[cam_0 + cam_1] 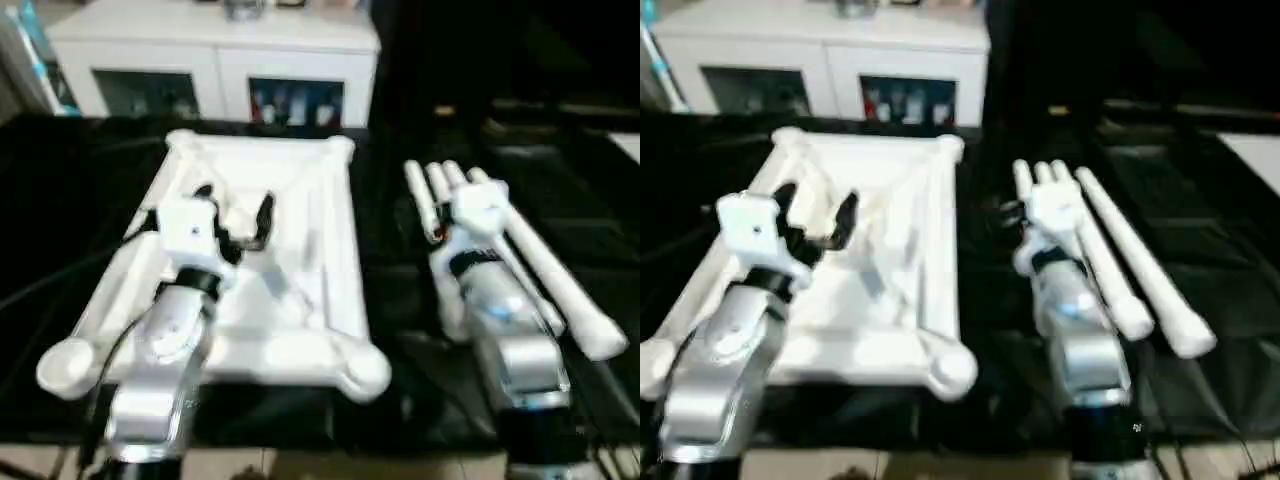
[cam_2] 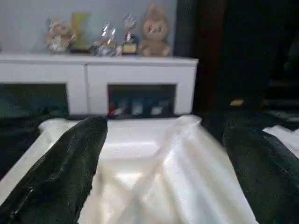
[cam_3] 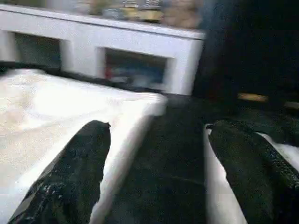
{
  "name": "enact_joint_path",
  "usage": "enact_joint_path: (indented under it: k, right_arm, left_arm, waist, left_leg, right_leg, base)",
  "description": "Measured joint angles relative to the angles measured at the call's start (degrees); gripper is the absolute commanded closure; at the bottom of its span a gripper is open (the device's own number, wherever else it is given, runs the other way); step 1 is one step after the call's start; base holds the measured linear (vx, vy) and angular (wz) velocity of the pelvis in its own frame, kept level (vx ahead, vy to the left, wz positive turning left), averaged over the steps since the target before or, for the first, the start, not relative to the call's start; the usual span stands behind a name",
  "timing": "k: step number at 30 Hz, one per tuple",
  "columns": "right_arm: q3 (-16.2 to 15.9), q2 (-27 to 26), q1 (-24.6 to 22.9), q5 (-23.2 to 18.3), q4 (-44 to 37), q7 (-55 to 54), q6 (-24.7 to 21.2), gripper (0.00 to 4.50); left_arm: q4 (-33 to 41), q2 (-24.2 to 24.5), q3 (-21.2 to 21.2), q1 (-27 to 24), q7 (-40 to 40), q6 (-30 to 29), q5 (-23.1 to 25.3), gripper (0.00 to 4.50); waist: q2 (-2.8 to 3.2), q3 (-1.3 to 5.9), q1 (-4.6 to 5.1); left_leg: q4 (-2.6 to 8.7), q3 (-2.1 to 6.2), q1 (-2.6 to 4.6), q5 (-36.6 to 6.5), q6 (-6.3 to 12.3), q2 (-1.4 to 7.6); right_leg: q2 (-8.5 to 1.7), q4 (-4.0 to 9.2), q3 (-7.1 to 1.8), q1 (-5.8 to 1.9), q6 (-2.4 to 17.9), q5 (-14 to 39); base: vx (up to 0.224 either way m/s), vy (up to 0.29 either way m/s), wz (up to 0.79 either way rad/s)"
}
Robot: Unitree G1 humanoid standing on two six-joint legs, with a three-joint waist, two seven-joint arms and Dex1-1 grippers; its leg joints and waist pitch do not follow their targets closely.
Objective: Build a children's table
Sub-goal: Move to table, then rotate table base
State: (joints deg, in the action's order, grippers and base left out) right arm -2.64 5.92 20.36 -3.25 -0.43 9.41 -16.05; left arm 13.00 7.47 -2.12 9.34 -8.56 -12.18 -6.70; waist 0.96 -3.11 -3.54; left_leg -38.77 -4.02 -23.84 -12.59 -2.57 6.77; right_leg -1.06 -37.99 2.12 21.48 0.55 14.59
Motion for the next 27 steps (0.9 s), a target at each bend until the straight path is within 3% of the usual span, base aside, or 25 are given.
enact_joint_path:
  k: [2,4,7,9,12,16,20,24,25,27]
  right_arm:
    - [0.2,1.7,0.1,-1.9,-1.0,3.2,0.0,0.73]
    - [1.0,2.6,0.1,-2.9,-1.0,5.2,0.0,0.73]
    - [1.0,3.5,0.4,-3.8,-0.7,8.6,0.6,0.73]
    - [1.0,4.1,1.8,-3.8,-0.1,9.5,1.2,0.73]
    - [0.9,4.7,4.7,-3.9,1.3,10.4,3.2,0.73]
    - [1.0,5.0,4.7,-5.8,2.0,13.5,4.1,0.73]
    - [1.1,8.6,3.4,-10.4,2.0,21.6,0.2,0.73]
    - [-1.4,13.6,0.7,-10.7,1.5,29.3,-0.5,0.73]
    - [-2.6,15.1,0.3,-10.6,1.2,31.2,-0.7,0.64]
    - [-6.2,19.6,-1.3,-10.6,-0.7,36.8,-1.1,0.64]
  left_arm:
    - [-0.3,1.5,-0.9,0.0,-2.7,-0.2,-1.9,0.00]
    - [-0.3,1.7,-0.9,0.0,-4.1,-0.4,-2.7,0.00]
    - [-0.4,3.1,-0.8,-0.2,-6.3,-1.7,-3.9,0.00]
    - [-0.4,4.6,-1.1,-0.3,-7.7,-2.9,-4.8,0.00]
    - [-1.5,8.8,-0.6,0.6,-12.5,-4.8,-5.9,0.00]
    - [-5.5,10.9,0.4,4.2,-17.0,-4.2,-5.7,0.00]
    - [-8.3,13.6,3.8,7.5,-21.3,2.0,-2.7,0.00]
    - [-7.6,16.9,6.2,7.0,-28.9,-0.9,-5.1,0.00]
    - [-6.7,17.7,6.7,6.7,-30.9,-1.9,-6.2,0.29]
    - [-3.4,20.9,8.7,4.9,-37.1,-3.9,-8.9,0.29]
  waist:
    - [-0.22,0.01,-0.71]
    - [-0.30,-0.07,-1.28]
    - [-0.67,-0.37,-1.37]
    - [-0.83,-0.60,-1.20]
    - [-0.65,-0.98,-1.23]
    - [-0.29,-1.19,-1.59]
    - [0.01,-1.16,-1.75]
    - [0.09,-1.11,-1.60]
    - [0.09,-1.10,-1.60]
    - [0.09,-1.11,-1.77]
  left_leg:
    - [0.69,-0.61,-0.34,0.5,0.38,-0.44]
    - [1.22,-1.06,-0.23,0.7,0.47,-0.44]
    - [2.41,-2.00,0.51,1.2,0.77,0.16]
    - [2.53,-2.83,0.98,1.5,0.62,0.82]
    - [2.66,-3.24,1.19,1.5,0.55,1.23]
    - [3.30,-4.00,1.41,1.7,0.24,1.23]
    - [3.34,-4.34,1.39,2.2,0.31,1.34]
    - [3.34,-4.51,1.01,2.2,0.35,1.34]
    - [3.34,-4.51,0.80,2.2,0.37,1.35]
    - [3.36,-4.53,0.74,2.2,0.48,1.39]
  right_leg:
    - [-0.45,0.04,-0.36,0.19,-0.9,-0.2]
    - [-0.55,0.16,-0.56,0.30,-0.8,-0.3]
    - [-0.58,0.94,-0.45,-0.04,-0.1,-0.9]
    - [-0.66,0.91,-0.26,-0.23,0.1,-1.1]
    - [-0.77,0.94,0.05,-0.18,0.0,-1.1]
    - [-1.35,0.96,0.20,-0.05,-0.1,-1.3]
    - [-1.46,1.00,0.18,-0.06,0.0,-1.7]
    - [-1.49,1.09,0.13,0.28,0.0,-1.6]
    - [-1.49,1.09,0.15,0.48,0.0,-1.6]
    - [-1.49,1.08,0.21,0.54,0.1,-1.5]
  base:
    - [0.000,0.000,0.00]
    - [-0.030,0.001,-0.02]
    - [-0.064,-0.011,-0.02]
    - [-0.069,-0.021,-0.04]
    - [-0.060,-0.018,-0.05]
    - [0.000,0.000,0.00]
    - [0.000,0.000,0.00]
    - [0.000,0.000,0.00]
    - [0.000,0.000,0.00]
    - [0.000,0.000,0.00]
